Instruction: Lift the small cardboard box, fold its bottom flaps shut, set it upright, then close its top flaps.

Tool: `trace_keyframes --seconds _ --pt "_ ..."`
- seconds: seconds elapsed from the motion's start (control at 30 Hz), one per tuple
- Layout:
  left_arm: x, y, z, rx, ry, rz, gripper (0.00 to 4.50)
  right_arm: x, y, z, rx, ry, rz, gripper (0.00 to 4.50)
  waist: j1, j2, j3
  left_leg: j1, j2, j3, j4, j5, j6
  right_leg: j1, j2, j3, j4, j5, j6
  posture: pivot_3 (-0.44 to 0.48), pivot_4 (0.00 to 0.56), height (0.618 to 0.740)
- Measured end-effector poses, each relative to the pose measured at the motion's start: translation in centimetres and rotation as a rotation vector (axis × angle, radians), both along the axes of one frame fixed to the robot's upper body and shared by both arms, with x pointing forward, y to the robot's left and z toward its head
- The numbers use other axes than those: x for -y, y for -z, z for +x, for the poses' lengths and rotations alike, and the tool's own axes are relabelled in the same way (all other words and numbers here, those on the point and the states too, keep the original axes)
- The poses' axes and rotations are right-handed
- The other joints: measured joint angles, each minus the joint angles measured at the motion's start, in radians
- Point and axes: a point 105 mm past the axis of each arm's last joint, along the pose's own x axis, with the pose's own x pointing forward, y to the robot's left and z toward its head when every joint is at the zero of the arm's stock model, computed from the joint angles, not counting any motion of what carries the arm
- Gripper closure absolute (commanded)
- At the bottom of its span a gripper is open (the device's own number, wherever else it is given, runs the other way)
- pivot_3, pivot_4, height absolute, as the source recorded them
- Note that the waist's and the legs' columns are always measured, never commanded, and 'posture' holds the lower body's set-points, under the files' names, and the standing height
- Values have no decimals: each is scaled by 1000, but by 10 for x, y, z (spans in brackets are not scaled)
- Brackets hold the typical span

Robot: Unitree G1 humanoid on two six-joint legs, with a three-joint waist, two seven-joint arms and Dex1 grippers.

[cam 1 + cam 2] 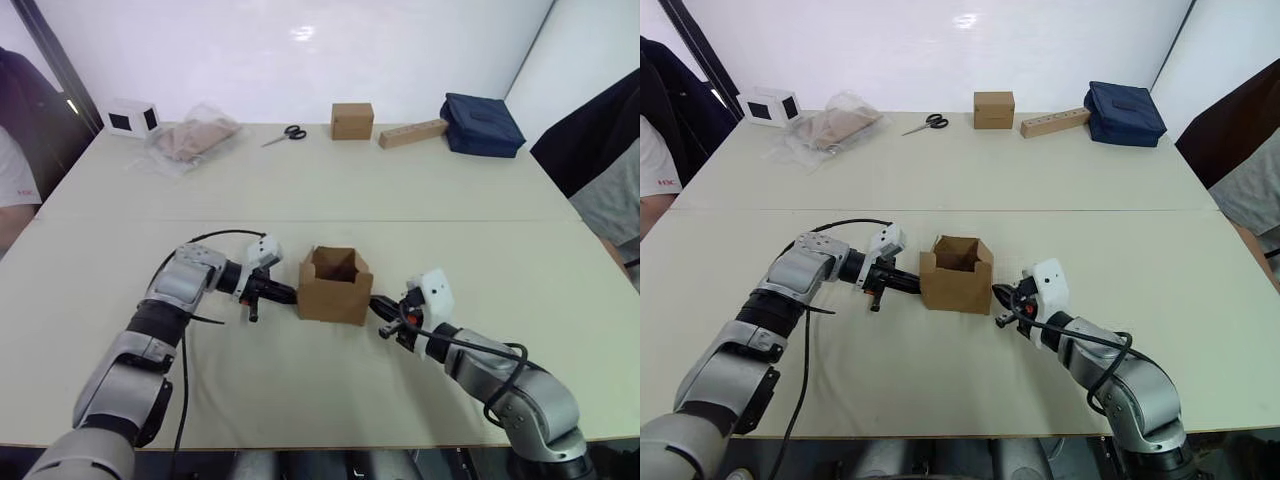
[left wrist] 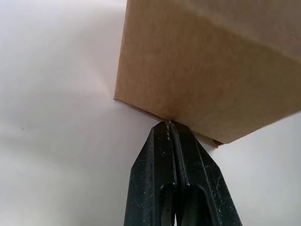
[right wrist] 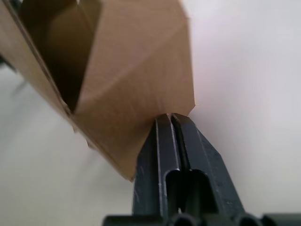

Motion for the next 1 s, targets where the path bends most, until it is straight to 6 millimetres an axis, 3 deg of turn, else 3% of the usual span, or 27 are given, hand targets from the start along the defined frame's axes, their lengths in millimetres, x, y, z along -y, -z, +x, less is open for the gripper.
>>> trace_keyframes --seconds 0.23,0.3,0.43,0.53,0.73,0.87,1.0 --pt "-23 -2 0 15 -44 47 4481 19 5 -3 0 30 -57 4500 -3 0 0 1 1 0 0 0 0 0 1 0 0 0 0 0 150 740" --pt "-28 -5 0 2 -69 30 4481 26 -6 3 57 62 -45 4500 -1 0 0 1 1 0 0 0 0 0 1 0 0 0 0 0 150 740" --pt "-23 -38 6 -66 -150 -183 4481 32 -45 21 221 118 36 4500 3 0 0 0 0 -1 1 0 -1 1 0 0 0 0 0 0 150 740" --pt "-16 -62 5 -67 -146 -282 4481 29 -54 23 257 103 73 4500 1 0 0 0 0 -1 1 0 -1 1 0 0 0 0 0 0 150 740" --pt "4 -75 -4 -102 -103 -369 4481 6 -64 24 277 0 137 4500 -3 0 0 1 0 -1 1 1 -1 1 1 0 0 0 0 0 150 740" --pt "15 -70 -6 -112 -96 -379 4481 -13 -55 21 244 -95 132 4500 -1 0 0 1 0 -1 1 1 -1 1 1 0 1 0 0 0 150 740" --pt "17 -51 -12 -151 -93 -339 4481 -27 -41 15 195 -176 123 4500 -1 0 0 1 0 -1 1 1 -1 1 0 0 1 0 0 0 150 740"
